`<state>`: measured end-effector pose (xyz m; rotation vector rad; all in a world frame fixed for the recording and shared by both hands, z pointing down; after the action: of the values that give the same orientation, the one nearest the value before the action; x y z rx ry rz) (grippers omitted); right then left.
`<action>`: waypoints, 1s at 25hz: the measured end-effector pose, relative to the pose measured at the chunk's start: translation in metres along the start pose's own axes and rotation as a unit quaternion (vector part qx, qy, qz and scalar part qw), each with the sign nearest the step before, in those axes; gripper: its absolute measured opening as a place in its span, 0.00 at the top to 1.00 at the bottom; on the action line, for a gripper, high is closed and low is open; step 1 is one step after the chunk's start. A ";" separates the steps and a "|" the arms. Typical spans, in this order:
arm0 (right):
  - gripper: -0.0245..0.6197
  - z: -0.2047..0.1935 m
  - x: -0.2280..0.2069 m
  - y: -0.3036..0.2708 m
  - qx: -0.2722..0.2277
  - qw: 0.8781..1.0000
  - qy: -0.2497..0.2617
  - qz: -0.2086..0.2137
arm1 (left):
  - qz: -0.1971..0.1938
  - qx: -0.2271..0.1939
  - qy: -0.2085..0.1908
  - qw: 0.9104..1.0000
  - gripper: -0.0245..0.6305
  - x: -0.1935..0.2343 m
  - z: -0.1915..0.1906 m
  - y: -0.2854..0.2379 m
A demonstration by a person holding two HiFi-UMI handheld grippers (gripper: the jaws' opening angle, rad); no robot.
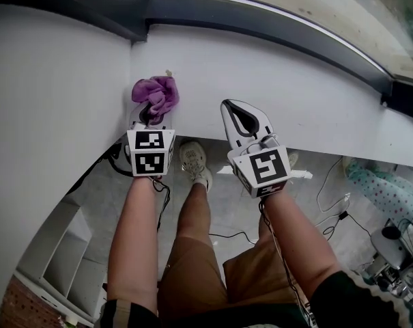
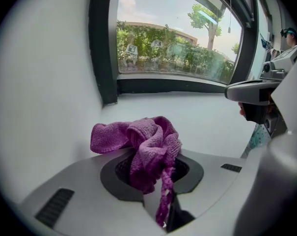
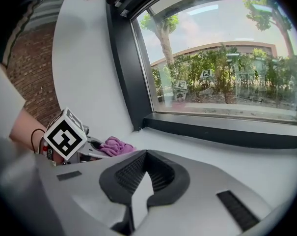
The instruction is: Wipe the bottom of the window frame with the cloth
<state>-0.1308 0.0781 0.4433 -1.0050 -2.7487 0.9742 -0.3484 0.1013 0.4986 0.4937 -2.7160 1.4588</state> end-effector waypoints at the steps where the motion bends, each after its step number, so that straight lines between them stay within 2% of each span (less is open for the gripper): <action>1: 0.94 0.001 -0.002 0.001 -0.001 1.000 0.000 -0.003 | 0.007 -0.002 0.002 1.000 0.81 0.002 -0.001 0.001; 7: 0.94 0.009 -0.005 0.006 -0.012 1.000 -0.007 -0.020 | 0.012 -0.006 -0.019 1.000 0.81 0.001 0.000 0.001; 15: 0.94 0.033 -0.014 0.043 -0.042 0.998 -0.028 -0.034 | 0.034 -0.068 -0.048 0.996 0.81 -0.001 0.021 0.041; 20: 0.94 0.058 -0.018 0.083 -0.046 0.999 -0.002 -0.003 | 0.044 -0.115 -0.044 0.991 0.81 -0.034 0.061 0.090; 25: 0.94 0.122 -0.026 0.138 -0.061 0.998 0.017 0.007 | 0.029 -0.145 -0.041 0.988 0.81 -0.089 0.105 0.153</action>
<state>-0.0641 0.0776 0.2699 -1.0499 -2.8057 0.7932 -0.2932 0.1180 0.3006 0.4732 -2.9598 1.0467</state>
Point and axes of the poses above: the fingertips, and each gripper's own axes: y backward along the fingers, x to its left, z out of its top, the point moved 10 cm from there along y, backward along the fingers, and after that the axes turned 6 degrees about -z, right-handed, at the moved point
